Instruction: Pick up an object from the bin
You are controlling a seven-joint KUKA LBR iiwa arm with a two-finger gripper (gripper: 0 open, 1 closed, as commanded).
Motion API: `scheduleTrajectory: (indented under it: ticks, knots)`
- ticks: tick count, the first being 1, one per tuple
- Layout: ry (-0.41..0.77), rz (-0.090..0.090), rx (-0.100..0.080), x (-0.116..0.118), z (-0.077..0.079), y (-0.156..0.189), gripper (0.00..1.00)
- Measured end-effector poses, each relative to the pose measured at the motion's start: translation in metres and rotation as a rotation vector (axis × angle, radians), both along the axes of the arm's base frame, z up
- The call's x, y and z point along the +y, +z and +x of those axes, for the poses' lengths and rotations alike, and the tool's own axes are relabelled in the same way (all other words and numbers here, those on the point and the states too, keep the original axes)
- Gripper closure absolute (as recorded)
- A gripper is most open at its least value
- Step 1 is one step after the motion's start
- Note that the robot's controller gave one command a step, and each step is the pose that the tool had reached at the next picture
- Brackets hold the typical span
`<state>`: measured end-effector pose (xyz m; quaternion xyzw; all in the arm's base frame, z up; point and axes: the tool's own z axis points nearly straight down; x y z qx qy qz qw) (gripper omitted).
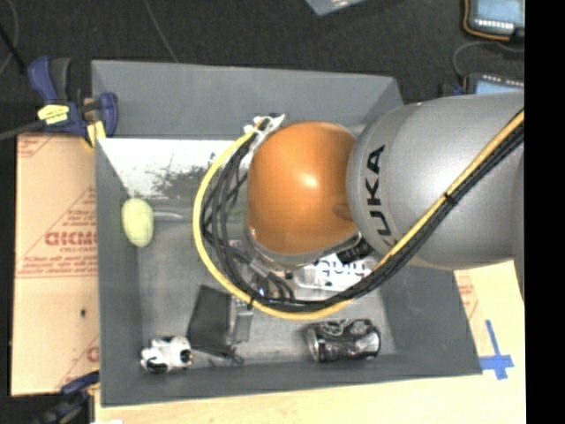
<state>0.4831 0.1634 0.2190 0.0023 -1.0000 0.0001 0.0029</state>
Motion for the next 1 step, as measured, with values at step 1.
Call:
scheduleTrajectory:
  ticks: [1]
  knots:
    - [-0.004, 0.001, -0.008, -0.0008, 0.0017, 0.0041, 0.0]
